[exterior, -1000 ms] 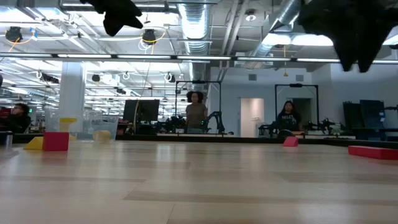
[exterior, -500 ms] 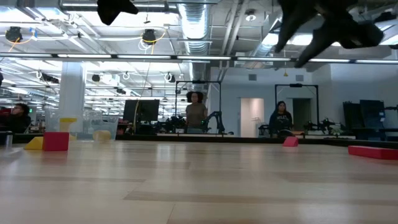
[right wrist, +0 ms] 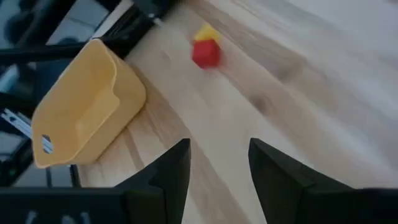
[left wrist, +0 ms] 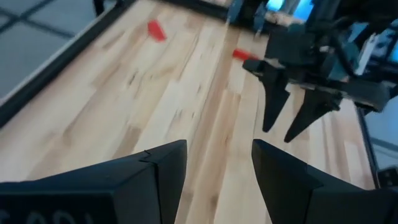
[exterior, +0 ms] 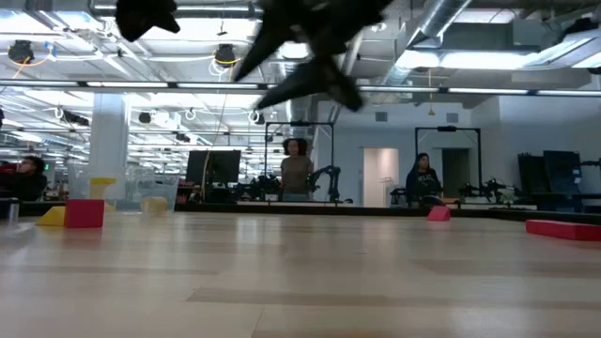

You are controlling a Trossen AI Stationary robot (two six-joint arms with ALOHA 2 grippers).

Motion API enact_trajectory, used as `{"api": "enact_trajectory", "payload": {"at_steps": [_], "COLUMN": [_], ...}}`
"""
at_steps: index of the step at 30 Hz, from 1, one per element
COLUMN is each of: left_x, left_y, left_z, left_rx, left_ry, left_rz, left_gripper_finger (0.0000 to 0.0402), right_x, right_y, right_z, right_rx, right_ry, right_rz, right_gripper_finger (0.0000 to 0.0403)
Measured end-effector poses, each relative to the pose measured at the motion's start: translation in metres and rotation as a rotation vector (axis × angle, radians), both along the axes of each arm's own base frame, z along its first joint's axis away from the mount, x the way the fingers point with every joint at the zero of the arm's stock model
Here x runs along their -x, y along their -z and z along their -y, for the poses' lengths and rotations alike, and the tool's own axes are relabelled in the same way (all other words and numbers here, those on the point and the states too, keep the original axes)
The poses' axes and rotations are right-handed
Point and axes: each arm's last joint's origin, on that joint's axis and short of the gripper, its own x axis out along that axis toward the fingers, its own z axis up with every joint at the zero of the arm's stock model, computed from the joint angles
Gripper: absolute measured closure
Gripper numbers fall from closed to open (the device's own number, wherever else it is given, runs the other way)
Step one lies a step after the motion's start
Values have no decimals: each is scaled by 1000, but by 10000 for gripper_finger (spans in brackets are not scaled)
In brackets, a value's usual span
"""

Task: Sort & place blocks by color
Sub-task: Put the yellow block into the transparent white bin

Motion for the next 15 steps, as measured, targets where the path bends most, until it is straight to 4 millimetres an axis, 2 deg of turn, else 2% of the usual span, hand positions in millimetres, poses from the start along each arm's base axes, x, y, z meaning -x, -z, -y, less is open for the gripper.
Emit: {"api": "enact_trajectory", "payload": {"at_steps": [6,10,15], "left_x": [24,38,50], "left_y": [-4,-7,-1], "left_z": [0,-2,-3], "left_rx": [32,69,112], "left_ry": [-124,-211,-288], "left_rz": [33,68,20], "left_gripper_finger": [233,233,233], "right_x": [-60,-92,-129], "right_y": [-5,-2,5], "right_z": [28,43,50], "right_rx": [109,185,367], "right_ry": [-161,-251,-358], "right_rz": [51,82,142], "right_gripper_finger": [213,213,202]}}
